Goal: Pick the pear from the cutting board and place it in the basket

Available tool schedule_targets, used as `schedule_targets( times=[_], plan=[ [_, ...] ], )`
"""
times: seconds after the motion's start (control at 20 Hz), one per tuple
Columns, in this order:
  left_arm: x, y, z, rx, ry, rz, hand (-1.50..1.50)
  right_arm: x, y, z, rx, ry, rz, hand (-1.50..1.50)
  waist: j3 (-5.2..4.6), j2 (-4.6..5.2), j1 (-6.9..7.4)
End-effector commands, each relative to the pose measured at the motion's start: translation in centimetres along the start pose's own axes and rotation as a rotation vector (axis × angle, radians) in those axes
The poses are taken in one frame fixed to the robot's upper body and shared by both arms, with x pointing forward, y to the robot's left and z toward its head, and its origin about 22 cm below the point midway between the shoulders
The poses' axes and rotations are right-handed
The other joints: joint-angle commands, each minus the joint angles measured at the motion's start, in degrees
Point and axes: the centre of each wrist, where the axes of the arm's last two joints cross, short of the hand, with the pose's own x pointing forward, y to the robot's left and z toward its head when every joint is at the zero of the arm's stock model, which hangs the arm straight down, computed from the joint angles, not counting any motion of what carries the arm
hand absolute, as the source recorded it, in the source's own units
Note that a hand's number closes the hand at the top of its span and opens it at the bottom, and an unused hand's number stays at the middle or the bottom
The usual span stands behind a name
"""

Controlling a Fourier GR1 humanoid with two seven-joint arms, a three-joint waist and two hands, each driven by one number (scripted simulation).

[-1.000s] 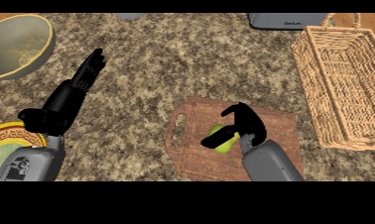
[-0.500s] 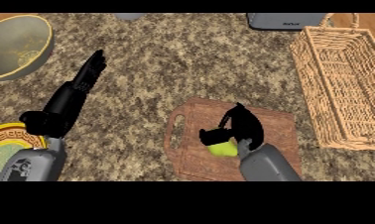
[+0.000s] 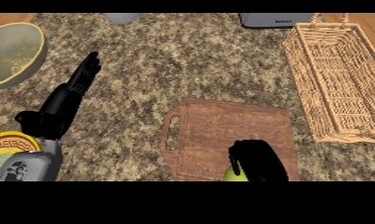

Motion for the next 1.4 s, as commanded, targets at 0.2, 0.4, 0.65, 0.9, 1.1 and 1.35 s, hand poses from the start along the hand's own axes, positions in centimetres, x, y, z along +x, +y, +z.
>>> schedule_targets(
  times=[0.2, 0.4, 0.65, 0.9, 1.1, 1.35],
  plan=[
    [1.2, 0.4, 0.2, 0.010, -0.022, -0.011, 0.00, -3.9, -1.0, 9.4, -0.152, -0.225, -0.227, 1.50, 0.18, 0.78, -0.24],
    [-0.1, 1.1, 1.0, 0.019, -0.002, -0.010, 0.00, -1.4, -3.8, 12.0, -0.347, -0.366, -0.455, 1.50, 0.17, 0.63, -0.97],
    [0.5, 1.4, 1.2, 0.029, -0.013, -0.004, 0.00, -1.0, -8.4, 17.1, -0.468, -0.421, -0.564, 1.50, 0.13, 0.50, -1.01],
    [0.9, 1.4, 1.1, 0.014, -0.019, -0.001, 0.00, -1.6, -10.5, 19.2, -0.509, -0.362, -0.589, 1.50, 0.06, 0.71, -0.52],
    [0.3, 0.7, 0.8, 0.015, -0.013, 0.001, 0.00, -3.9, -10.7, 18.9, -0.545, -0.296, -0.525, 1.50, 0.09, 0.86, -0.71],
    [0.9, 1.0, 0.4, -0.001, -0.022, -0.011, 0.00, -4.8, -13.7, 18.4, -0.639, -0.231, -0.497, 1.50, -0.01, 1.16, 0.87]
  ],
)
